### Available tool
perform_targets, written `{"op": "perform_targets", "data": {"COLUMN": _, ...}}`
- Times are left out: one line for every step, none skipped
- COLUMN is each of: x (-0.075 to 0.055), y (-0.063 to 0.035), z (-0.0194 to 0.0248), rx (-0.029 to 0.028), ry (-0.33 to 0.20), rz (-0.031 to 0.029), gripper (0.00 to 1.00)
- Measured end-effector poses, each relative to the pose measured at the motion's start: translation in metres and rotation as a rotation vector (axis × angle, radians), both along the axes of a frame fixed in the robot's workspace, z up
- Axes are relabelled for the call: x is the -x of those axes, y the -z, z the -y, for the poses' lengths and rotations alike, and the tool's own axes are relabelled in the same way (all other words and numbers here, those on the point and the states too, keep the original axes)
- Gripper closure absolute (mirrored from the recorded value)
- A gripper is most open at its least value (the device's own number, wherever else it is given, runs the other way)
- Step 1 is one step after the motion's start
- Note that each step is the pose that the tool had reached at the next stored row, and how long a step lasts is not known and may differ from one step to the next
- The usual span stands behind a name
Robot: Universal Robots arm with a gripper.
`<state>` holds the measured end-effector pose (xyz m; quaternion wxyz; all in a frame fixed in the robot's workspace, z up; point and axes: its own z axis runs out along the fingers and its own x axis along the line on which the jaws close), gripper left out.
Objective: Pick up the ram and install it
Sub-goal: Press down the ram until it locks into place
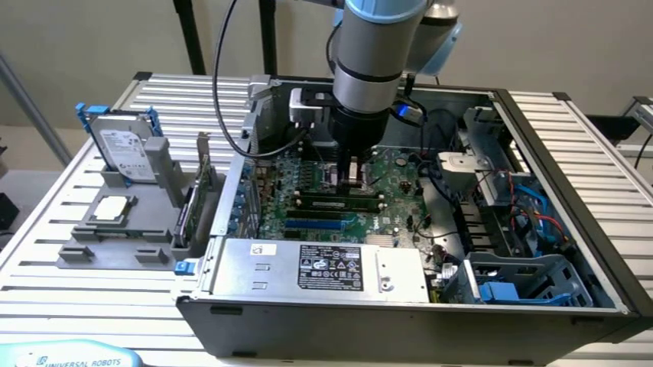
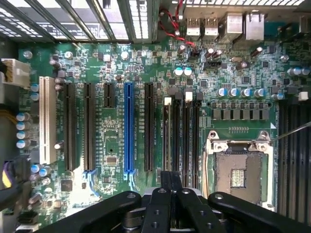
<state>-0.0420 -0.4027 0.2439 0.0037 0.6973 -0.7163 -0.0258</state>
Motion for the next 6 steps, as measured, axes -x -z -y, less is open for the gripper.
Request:
{"op": "perform_targets", "data": {"x": 0.0000, "y": -0.0002, "z": 0.0000, "rx": 0.0001, "ry": 0.000, "rz": -0.0001, "gripper": 0.89}}
{"op": "perform_targets", "data": {"x": 0.0000, "y": -0.0002, "z": 0.0000, "rx": -0.0003, "ry": 0.000, "rz": -0.0001, "gripper": 0.89}}
{"op": "perform_targets", "data": {"x": 0.0000, "y": -0.0003, "z": 0.0000, "rx": -0.0009, "ry": 0.000, "rz": -0.0002, "gripper": 0.89}}
{"op": "perform_targets", "data": {"x": 0.0000, "y": -0.0002, "z": 0.0000, "rx": -0.0015, "ry": 0.000, "rz": -0.0002, "gripper": 0.89}}
{"op": "perform_targets", "data": {"x": 0.0000, "y": -0.0003, "z": 0.0000, "rx": -0.0016, "ry": 0.000, "rz": -0.0002, "gripper": 0.89}}
{"op": "perform_targets", "data": {"x": 0.0000, "y": -0.0003, "z": 0.0000, "rx": -0.0019, "ry": 0.000, "rz": -0.0002, "gripper": 0.89}}
